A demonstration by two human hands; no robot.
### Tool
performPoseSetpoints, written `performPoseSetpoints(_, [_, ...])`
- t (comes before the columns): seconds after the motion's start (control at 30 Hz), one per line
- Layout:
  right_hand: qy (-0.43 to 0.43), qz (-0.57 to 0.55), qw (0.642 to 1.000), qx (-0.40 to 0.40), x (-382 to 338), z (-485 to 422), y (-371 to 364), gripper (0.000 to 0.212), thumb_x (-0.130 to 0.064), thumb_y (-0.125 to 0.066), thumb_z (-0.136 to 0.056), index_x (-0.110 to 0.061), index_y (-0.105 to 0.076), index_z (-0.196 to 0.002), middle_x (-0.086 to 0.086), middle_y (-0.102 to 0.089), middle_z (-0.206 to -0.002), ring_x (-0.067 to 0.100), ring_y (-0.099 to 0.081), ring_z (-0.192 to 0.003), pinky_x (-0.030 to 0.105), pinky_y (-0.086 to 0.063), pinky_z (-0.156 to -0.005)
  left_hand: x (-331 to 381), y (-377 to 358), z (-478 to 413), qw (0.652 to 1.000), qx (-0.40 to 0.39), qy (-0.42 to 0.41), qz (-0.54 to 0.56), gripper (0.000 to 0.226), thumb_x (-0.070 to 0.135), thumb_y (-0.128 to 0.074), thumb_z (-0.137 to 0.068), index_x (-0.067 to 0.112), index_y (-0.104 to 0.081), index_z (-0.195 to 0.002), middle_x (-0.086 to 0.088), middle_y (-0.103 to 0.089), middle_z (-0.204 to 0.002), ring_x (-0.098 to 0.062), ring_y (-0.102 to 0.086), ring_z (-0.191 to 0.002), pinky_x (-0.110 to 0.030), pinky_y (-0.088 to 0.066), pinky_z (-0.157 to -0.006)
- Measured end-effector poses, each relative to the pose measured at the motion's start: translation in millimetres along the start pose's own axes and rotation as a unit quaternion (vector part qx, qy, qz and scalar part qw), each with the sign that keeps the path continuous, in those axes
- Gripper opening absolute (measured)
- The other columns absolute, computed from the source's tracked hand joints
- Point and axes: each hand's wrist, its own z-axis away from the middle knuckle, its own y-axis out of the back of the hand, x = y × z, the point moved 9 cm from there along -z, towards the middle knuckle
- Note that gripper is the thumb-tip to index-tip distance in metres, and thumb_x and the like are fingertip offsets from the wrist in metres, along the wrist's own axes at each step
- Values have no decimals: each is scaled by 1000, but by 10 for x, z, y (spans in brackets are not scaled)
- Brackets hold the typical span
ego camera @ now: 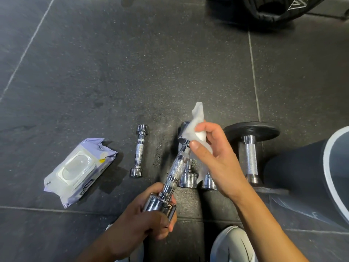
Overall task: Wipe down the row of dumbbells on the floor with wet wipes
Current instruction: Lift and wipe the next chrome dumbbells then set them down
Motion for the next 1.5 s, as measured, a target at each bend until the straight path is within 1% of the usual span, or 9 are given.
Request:
performPoseSetpoints(0.1, [14, 64, 997, -49, -52, 13, -55, 51, -36, -41, -95, -23, -57, -141, -17, -41, -154, -3, -31, -145, 26, -28, -117, 0, 1, 14, 1000, -3, -4, 22, 31, 6, -69, -74, 5, -57, -103, -19, -53, -72, -20, -39, -58, -32, -35, -57])
performPoseSetpoints(0.23, [32, 285, 955, -73, -98, -4, 17, 59, -21, -31, -100, -54, -37, -148, -16, -6, -169, -8, -3, -151, 22, -13, -123, -3, 19, 36, 999, -12, -5, 32, 30, 4, -65, -76, 5, -56, -104, -18, -52, -73, -20, -42, -58, -31, -36, -56])
performPoseSetpoints(0.33, [34, 362, 929, -74, -111, -9, 93, 67, -20, -41, -101, -66, -24, -147, -23, 4, -167, -2, -24, -147, 15, -31, -110, 16, -30, 32, 999, -33, -7, 43, 31, 5, -69, -78, 6, -55, -106, -17, -53, -73, -21, -42, -60, -30, -39, -56])
performPoseSetpoints(0.63, [159, 284, 944, 44, -314, 36, 268, 21, -15, -68, -95, -13, -60, -115, 1, -48, -124, 19, -56, -119, 34, -55, -92, 55, -92, 42, 998, -48, -4, 36, 31, 5, -68, -80, 3, -51, -105, -14, -56, -72, -19, -43, -59, -31, -37, -57])
performPoseSetpoints(0.8, [204, 471, 857, 46, -358, 30, 232, 41, -42, -74, -90, -23, -67, -125, 5, -45, -129, 23, -38, -126, 38, -37, -108, 66, -64, 64, 999, -34, 7, 19, 30, 7, -67, -78, 9, -55, -106, -15, -55, -71, -20, -43, -59, -30, -38, -57])
performPoseSetpoints(1.0, [247, 451, 856, -52, -424, -48, 1, 33, -33, -73, -92, -16, -68, -119, 1, -55, -129, 17, -51, -121, 24, -40, -103, 72, -49, 95, 999, -12, 22, -48, 31, 5, -66, -71, 10, -58, -100, -17, -55, -69, -22, -50, -56, -29, -40, -56])
performPoseSetpoints(1.23, [-123, 142, 978, -87, 36, -295, 79, 9, -19, -73, -88, -12, -67, -89, 1, -67, -79, 13, -64, -72, 32, -52, -65, 192, -33, 161, 972, 49, 44, -224, 34, 22, -73, -63, 39, -70, -91, 9, -70, -77, -3, -63, -67, -17, -49, -63])
performPoseSetpoints(1.33, [-320, 23, 941, -112, 288, -160, 35, 12, -15, -73, -85, -11, -70, -96, 8, -71, -80, 23, -67, -69, 32, -55, -59, 279, 31, 165, 954, 71, 30, -291, 33, 20, -75, -66, 36, -68, -95, 8, -66, -78, -3, -59, -71, -20, -48, -66])
performPoseSetpoints(1.5, [-373, 132, 899, -188, 331, -96, 63, 12, -16, -70, -84, -12, -70, -95, 10, -68, -75, 22, -58, -61, 23, -42, -44, 428, 87, 127, 879, 61, -5, -473, 38, 20, -79, -73, 22, -59, -105, -8, -64, -83, -24, -58, -72, -38, -50, -69])
